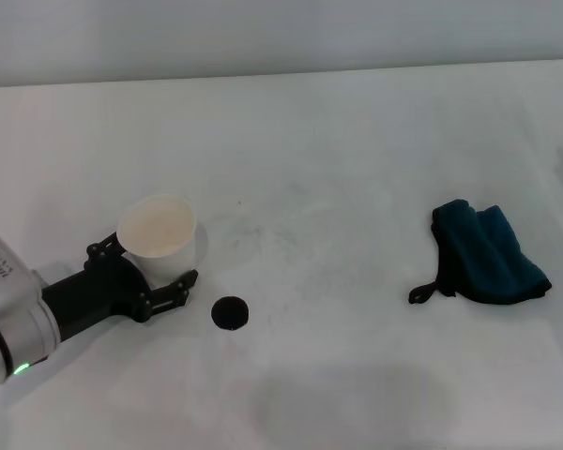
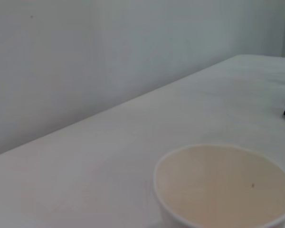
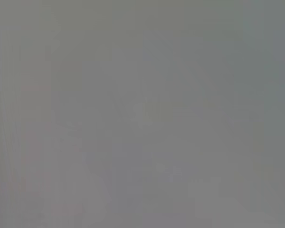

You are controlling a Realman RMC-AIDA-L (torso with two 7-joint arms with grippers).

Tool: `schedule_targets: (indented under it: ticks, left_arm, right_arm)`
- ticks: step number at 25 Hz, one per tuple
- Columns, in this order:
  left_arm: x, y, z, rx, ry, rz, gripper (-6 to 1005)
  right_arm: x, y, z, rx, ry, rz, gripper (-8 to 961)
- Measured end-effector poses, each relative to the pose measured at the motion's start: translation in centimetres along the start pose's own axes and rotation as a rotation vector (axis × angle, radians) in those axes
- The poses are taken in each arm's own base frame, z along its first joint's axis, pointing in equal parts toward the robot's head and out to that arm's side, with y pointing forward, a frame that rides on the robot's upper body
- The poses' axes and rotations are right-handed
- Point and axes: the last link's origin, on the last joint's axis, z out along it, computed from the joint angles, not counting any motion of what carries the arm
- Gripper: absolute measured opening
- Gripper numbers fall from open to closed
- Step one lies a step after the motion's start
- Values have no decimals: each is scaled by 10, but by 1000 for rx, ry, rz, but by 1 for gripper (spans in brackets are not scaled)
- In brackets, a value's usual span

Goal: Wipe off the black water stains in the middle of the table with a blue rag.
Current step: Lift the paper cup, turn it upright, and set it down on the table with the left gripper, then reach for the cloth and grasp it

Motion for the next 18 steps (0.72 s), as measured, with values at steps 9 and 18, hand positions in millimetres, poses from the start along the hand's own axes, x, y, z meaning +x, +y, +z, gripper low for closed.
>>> schedule_targets:
  ticks: [9, 18]
  left_arm:
    - [-8, 6, -11, 3, 19, 10, 882]
    - [-18, 8, -46, 86, 125, -37, 879]
  right_arm:
    - [-1, 1, 3, -4, -5, 0, 868]
    - [-1, 1, 3, -3, -3, -3, 868]
